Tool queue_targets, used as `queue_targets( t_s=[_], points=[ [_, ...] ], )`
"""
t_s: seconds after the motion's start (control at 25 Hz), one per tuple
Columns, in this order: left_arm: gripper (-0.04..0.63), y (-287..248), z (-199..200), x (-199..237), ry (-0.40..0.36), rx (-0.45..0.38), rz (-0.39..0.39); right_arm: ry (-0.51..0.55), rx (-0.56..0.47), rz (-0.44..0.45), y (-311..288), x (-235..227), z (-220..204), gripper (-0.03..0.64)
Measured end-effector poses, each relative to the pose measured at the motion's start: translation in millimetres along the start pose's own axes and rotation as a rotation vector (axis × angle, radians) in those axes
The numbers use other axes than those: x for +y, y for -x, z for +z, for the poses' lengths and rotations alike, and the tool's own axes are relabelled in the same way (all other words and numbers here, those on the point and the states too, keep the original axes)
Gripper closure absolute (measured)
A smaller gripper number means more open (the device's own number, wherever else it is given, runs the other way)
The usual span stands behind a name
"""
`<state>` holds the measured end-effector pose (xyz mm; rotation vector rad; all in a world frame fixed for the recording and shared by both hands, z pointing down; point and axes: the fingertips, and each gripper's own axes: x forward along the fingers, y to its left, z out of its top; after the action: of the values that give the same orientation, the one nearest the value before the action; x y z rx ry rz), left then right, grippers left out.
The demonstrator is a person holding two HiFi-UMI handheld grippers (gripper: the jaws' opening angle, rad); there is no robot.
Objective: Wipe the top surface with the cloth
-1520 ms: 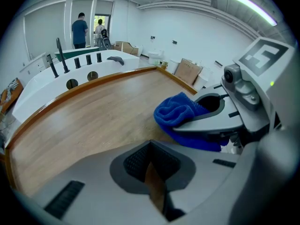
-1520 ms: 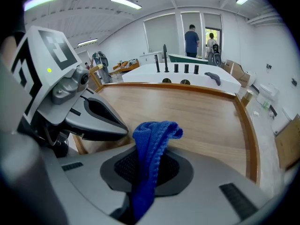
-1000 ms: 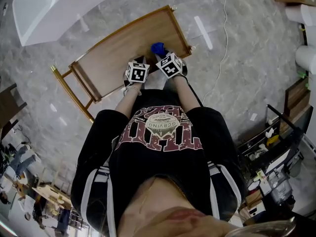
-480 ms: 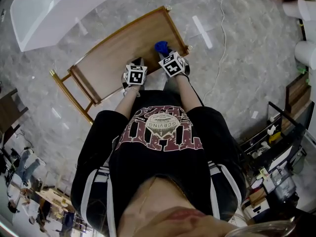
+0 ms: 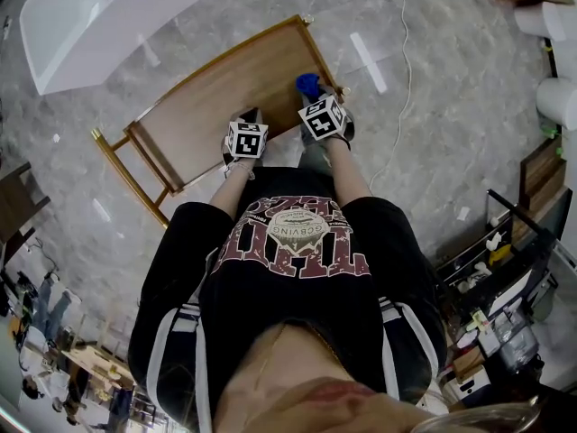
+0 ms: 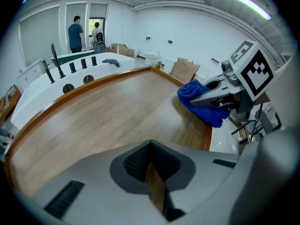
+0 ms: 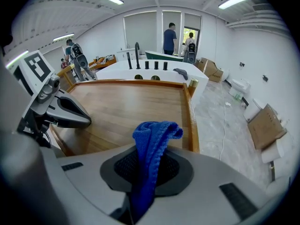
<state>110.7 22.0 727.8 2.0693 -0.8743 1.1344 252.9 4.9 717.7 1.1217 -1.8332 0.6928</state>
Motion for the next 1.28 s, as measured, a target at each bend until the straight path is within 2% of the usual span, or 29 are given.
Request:
queue_targets(
  t_s=[0.36, 0.72, 0.84, 0.96, 1.12, 1.28],
  points=[
    [0.549, 0, -1, 1, 0.016, -0.004, -0.001, 0.008, 0.046, -0.121, 7, -28, -10, 0.561],
    [0.549, -2, 1, 0, 0.031, -0.018, 0.005, 0.017, 0.053, -0.141, 8, -33, -12, 0.561],
    [0.549, -1, 2, 0, 0.015, -0.026, 0.005, -0.027, 0.042, -0.133, 9, -35, -10, 0.561],
    [0.549, 9, 4, 8, 0.002, -0.060, 0.032, -0.069, -0.010, -0.108, 12, -28, 2, 0.561],
    [0.549, 16, 9, 17, 0.044, -0.098, 0.062, 0.024, -0.048, -0.033, 10, -6, 14, 0.561],
    [0.549, 24, 8, 19, 0.064, -0.115, 0.076, 0.072, -0.048, 0.038, 3, 20, 23, 0.561]
  ],
)
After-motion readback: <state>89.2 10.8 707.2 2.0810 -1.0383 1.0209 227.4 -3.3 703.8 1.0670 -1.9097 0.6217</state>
